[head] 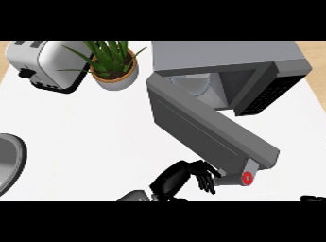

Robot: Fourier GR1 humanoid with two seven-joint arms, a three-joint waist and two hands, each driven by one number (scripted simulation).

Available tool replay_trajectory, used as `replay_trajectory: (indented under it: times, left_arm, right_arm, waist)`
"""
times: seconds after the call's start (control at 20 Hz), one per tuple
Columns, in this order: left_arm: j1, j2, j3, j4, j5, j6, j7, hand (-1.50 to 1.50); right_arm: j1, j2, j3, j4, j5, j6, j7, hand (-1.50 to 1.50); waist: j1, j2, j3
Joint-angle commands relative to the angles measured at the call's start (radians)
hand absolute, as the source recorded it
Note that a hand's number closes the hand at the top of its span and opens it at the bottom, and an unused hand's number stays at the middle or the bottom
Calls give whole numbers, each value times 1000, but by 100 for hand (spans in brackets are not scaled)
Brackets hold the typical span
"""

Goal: Pick up the milk, place it into the microwave and close the microwave

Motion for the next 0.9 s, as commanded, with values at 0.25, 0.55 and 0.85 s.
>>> replay_trajectory:
  times: [0.25,0.55,0.85]
  left_arm:
    - [-189,-22,-67,-10,185,152,29,150]
    - [-308,-21,-23,28,229,231,-9,150]
    - [-420,-21,-1,81,278,281,30,150]
  right_arm:
    - [-23,-27,30,-120,-49,63,60,-150]
    - [-54,-56,61,-145,-50,93,85,-150]
    - [-101,-91,57,-179,-73,100,117,-150]
  waist:
    - [-75,6,-3]
    - [-118,19,-4]
    - [-181,30,-4]
